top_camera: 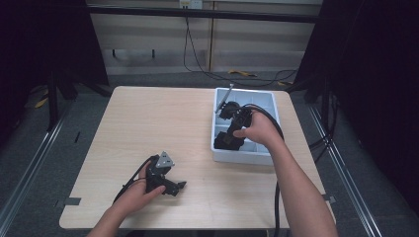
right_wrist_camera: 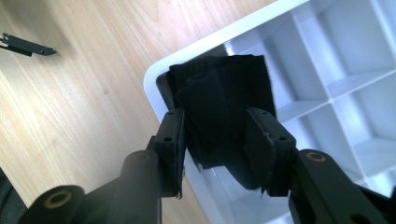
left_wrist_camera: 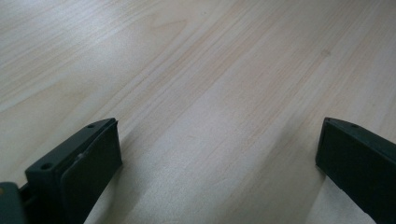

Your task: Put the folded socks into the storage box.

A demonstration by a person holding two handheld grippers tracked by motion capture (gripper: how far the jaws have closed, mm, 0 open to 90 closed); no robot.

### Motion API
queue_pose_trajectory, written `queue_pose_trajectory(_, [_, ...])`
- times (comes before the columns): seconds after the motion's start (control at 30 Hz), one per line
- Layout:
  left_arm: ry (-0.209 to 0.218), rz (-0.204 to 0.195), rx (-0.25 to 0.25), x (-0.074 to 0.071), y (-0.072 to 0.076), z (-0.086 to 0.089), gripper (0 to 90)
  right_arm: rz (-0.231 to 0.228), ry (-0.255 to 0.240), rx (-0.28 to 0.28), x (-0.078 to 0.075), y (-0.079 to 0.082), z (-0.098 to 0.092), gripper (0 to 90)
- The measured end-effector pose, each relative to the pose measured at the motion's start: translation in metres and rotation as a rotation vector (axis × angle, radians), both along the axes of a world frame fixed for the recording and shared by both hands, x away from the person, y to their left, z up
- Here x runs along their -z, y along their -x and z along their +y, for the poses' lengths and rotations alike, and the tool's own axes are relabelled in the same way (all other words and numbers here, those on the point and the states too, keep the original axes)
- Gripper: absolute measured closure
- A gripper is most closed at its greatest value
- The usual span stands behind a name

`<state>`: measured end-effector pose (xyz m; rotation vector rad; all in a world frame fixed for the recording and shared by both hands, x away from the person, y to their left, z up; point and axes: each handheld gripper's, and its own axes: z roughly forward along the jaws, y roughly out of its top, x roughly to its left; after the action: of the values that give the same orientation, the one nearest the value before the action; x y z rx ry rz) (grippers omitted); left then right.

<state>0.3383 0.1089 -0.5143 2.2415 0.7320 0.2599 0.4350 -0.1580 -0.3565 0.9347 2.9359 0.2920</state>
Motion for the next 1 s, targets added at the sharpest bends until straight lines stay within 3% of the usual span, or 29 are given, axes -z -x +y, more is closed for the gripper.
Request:
queue_pose_trajectory(0.37, [0.0,-0.001,0.0,0.0,0.0,0.0,0.0,-0.007,-0.018,0.047,-0.022,0.002,-0.009,60.8])
queue_pose_trajectory(0.73, [-0.004,0.001,0.001,0.0,0.0,0.0,0.0,0.009,0.01,0.061,-0.031,-0.004,-0.012,78.8])
queue_pose_trajectory(1.0, [-0.003,0.002,0.0,0.0,0.0,0.0,0.0,0.051,0.0,0.117,-0.037,-0.011,-0.015,89.3])
